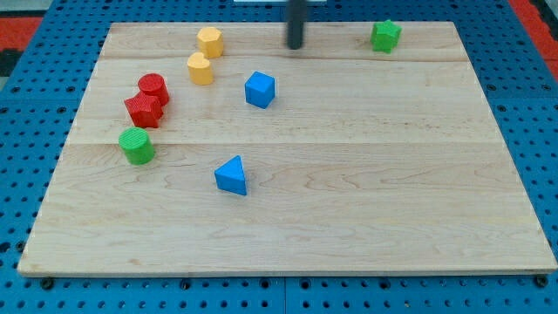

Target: Place the yellow hexagon at the top right of the blue cube

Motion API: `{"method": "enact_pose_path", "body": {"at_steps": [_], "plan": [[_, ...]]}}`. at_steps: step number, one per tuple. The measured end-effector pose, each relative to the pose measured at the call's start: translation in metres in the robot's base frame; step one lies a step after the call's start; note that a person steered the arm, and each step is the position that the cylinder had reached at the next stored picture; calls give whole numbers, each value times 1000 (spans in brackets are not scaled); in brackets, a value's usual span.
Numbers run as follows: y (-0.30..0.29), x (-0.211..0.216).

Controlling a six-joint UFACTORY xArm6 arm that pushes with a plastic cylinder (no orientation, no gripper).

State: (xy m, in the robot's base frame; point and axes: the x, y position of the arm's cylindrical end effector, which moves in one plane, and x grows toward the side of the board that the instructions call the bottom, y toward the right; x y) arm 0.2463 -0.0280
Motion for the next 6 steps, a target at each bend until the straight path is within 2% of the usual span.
{"method": "enact_pose_path", "body": {"at_steps": [1,2,3,4,5,6], "plan": [[-34,-38],[-54,-55],[-147,-45],[-130,-27],[-8,-2],[-31,1]]}}
